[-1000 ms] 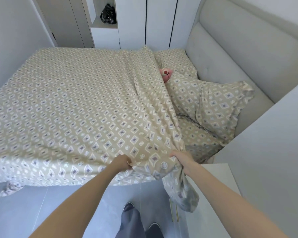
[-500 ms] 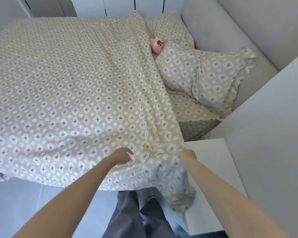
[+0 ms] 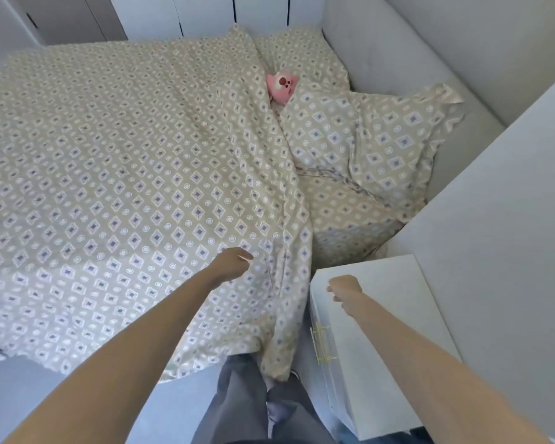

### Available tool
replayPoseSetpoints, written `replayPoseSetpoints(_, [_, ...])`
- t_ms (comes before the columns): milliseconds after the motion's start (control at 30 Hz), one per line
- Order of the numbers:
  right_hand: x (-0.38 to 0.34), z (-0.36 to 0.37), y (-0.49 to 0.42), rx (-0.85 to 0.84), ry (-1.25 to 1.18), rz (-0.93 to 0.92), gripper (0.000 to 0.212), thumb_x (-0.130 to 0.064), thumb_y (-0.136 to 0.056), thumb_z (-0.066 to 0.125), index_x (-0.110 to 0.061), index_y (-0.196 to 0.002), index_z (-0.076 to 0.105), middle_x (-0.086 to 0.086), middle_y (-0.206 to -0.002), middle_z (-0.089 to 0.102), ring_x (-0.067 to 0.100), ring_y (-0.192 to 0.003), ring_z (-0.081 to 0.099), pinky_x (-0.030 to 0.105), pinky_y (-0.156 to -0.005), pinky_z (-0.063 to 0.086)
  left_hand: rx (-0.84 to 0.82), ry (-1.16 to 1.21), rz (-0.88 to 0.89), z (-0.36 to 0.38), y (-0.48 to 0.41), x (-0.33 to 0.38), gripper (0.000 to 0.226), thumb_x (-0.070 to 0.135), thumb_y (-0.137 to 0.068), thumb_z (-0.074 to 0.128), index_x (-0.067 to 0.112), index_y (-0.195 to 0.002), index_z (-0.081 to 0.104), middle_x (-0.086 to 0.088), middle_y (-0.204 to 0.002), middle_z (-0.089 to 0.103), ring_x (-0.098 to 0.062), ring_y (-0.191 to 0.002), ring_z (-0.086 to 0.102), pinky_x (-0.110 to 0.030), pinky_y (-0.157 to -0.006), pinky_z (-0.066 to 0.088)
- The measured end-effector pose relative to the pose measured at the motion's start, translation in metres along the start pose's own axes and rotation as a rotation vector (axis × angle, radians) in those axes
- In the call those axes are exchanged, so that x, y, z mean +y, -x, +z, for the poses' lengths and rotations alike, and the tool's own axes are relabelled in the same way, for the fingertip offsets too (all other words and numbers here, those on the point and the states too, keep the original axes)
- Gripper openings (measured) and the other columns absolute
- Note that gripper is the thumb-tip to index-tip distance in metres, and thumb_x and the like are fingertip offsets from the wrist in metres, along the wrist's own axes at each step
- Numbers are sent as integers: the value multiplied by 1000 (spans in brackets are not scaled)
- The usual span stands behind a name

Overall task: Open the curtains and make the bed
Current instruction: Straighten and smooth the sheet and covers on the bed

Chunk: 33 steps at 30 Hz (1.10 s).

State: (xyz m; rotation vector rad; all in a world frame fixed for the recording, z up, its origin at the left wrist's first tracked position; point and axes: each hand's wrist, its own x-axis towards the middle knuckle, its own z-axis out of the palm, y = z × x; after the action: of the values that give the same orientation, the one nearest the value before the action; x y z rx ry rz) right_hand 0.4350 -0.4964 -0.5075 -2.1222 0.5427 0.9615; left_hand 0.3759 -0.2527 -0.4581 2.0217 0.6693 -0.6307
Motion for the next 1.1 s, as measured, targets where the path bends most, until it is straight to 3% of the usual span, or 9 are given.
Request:
replayPoseSetpoints(133, [-33,5,-5,28,29,-26,12,-13,-96,41,-10,-104,50,11,-92,58,20,-66,45,25,-55,32,13,50,38,-30,-13,16,36,9,-93,43,12,-127,54,-7,-116,57,-23,-94,56,-22,-64,43])
replayPoseSetpoints(233, [-61,10,-14,42,84,-51,21,-9,-97,39,-8,-76,43,6,-62,35,17,-51,27,26,-49,20,33,77,62,-54,-32,23,36,9,-93,43,11,-128,53,-7,-115,54,-23,-94,56,-23,-65,44])
replayPoseSetpoints(433, [-123,24,-58,47,244,-45,39,-10,-100,35,-13,-61,34,4,-54,27,15,-47,23,27,-47,19,10,122,42,-99,-96,27,34,10,-95,43,11,-128,53,-7,-113,54,-23,-92,55,-26,-69,44])
replayPoseSetpoints(600, [-167,37,-104,15,266,-53,36,-8,-101,29,1,-114,60,2,-59,30,15,-49,25,28,-48,20,-31,147,-23,-130,-166,21,33,10,-95,43,14,-127,53,-7,-117,54,-24,-94,57,-31,-78,44])
replayPoseSetpoints(667, [-176,39,-120,0,259,-51,36,-3,-98,29,0,-82,61,11,-60,33,18,-49,28,31,-50,24,-43,150,-33,-134,-190,15,33,11,-95,44,14,-127,53,-7,-118,55,-25,-96,58,-33,-80,46])
replayPoseSetpoints(733, [-183,44,-147,6,259,-41,33,1,-95,30,14,-101,61,30,-83,55,25,-58,44,33,-54,36,-58,160,-53,-132,-220,9,33,13,-94,45,17,-125,54,-8,-120,57,-27,-101,59,-37,-89,49])
replayPoseSetpoints(833, [-186,49,-181,19,178,3,46,0,-95,33,2,-141,39,15,-99,56,16,-60,39,28,-53,31,-87,160,-55,-122,-258,3,34,14,-95,42,21,-126,52,-8,-132,53,-27,-113,56,-38,-96,46])
replayPoseSetpoints(933, [-185,57,-226,6,134,35,53,-6,-98,37,-10,-149,26,9,-145,40,23,-105,54,31,-81,44,-99,159,-59,-105,-299,-3,37,16,-96,39,22,-130,51,-6,-137,49,-26,-120,52,-38,-100,44])
replayPoseSetpoints(1100, [-167,77,-296,-51,27,94,63,-13,-97,47,-17,-152,16,4,-156,22,28,-137,32,38,-106,33,-106,240,-98,-71,-353,-21,38,14,-95,39,20,-131,50,-7,-118,56,-25,-96,57,-32,-75,50])
